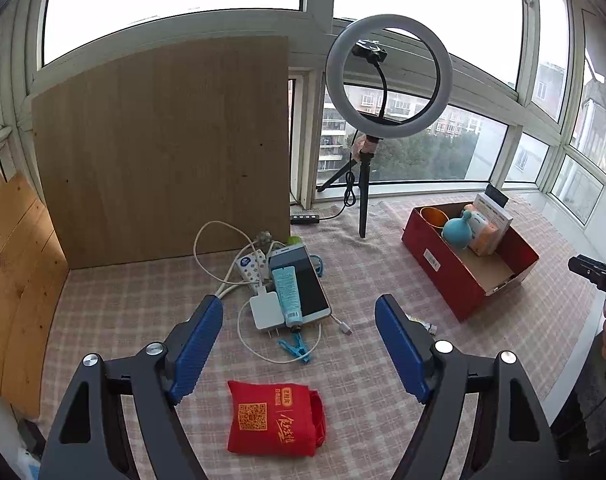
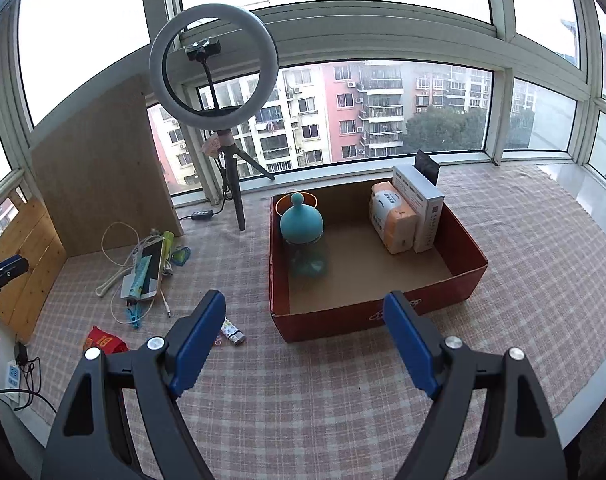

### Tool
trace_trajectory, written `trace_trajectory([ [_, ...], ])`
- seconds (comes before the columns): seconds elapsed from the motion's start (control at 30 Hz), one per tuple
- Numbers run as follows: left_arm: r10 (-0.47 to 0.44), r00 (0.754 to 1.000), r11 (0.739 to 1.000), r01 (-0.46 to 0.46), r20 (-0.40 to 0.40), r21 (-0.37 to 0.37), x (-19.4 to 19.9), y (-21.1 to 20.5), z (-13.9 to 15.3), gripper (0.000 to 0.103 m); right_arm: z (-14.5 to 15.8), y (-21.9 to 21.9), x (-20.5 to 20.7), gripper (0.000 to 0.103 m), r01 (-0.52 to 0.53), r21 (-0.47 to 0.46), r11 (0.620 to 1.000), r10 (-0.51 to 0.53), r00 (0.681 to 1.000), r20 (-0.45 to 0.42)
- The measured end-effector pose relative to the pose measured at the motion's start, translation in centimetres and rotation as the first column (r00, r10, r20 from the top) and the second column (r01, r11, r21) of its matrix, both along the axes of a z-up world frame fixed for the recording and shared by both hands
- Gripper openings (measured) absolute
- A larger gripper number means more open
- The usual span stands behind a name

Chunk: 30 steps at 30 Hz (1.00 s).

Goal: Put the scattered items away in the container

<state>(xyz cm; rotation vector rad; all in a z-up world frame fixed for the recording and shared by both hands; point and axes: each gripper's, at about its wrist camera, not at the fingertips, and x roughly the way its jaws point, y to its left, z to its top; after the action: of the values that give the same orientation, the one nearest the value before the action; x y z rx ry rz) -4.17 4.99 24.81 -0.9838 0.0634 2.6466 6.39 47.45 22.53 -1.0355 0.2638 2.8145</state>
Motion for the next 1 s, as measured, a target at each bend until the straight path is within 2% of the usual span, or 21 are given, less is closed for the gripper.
trace_trajectory([
  [0.23,0.042,0.999,0.997,-0.042,0.006,0.057,-0.3,-3.2,-0.9,0.077,-1.4,1.4,-0.2,0.081,0.081,-0.100,0.992,-0.075,0.995,0.060],
  [0.33,0.036,0.999,0.997,-0.038,0.032,0.073,-0.6,-3.5,-2.1,0.077,-1.3,0.9,-0.5,0.081,0.109,-0.064,0.992,-0.105,0.992,0.065],
  [0.47,0.004,0.998,0.995,-0.010,0.067,0.097,-1.1,-3.0,-3.7,0.077,-1.3,-1.2,-1.2,0.081,0.068,0.003,0.998,-0.068,0.995,0.073],
  [0.57,-0.030,0.995,0.993,0.018,0.098,0.116,-1.6,-2.2,-4.9,0.077,-1.6,-2.5,-1.5,0.081,0.036,0.017,0.999,-0.037,0.996,0.077],
  [0.77,-0.093,0.982,0.991,0.076,0.162,0.108,-2.2,0.2,-7.2,0.077,-2.7,-3.3,-1.8,0.081,0.022,-0.026,0.999,-0.019,0.994,0.109],
  [1.0,-0.115,0.976,0.989,0.095,0.184,0.114,-2.6,1.1,-8.1,0.077,-3.8,-3.3,-1.8,0.081,0.020,-0.089,0.996,-0.009,0.992,0.127],
])
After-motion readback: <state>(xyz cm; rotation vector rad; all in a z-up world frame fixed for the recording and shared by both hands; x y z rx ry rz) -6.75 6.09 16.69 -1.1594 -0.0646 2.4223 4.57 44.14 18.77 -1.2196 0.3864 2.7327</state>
